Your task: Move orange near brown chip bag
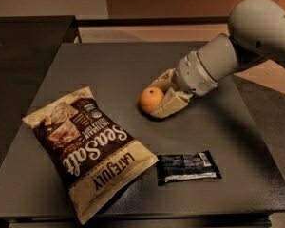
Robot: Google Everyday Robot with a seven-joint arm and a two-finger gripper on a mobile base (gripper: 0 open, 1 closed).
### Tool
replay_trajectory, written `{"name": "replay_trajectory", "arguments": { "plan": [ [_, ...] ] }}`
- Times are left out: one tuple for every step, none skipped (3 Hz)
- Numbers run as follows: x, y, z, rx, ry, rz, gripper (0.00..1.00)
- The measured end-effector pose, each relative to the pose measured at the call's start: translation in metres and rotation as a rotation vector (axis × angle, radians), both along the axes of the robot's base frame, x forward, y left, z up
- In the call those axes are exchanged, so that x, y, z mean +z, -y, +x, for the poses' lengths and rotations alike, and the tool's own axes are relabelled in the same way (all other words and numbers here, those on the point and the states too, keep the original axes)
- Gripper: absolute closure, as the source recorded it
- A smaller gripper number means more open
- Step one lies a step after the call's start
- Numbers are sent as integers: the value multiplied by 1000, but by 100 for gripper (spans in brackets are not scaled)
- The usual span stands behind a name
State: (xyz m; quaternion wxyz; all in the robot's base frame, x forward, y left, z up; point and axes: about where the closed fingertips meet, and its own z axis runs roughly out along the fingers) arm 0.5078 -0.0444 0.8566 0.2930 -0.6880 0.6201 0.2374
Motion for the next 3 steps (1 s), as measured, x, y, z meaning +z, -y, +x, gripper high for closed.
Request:
{"name": "replay_trajectory", "arguments": {
  "plan": [
    [-3, -7, -5, 26, -23, -3, 100],
    [-8, -14, -9, 53, -53, 0, 100],
    [-12, -19, -12, 62, -67, -3, 83]
  ]
}}
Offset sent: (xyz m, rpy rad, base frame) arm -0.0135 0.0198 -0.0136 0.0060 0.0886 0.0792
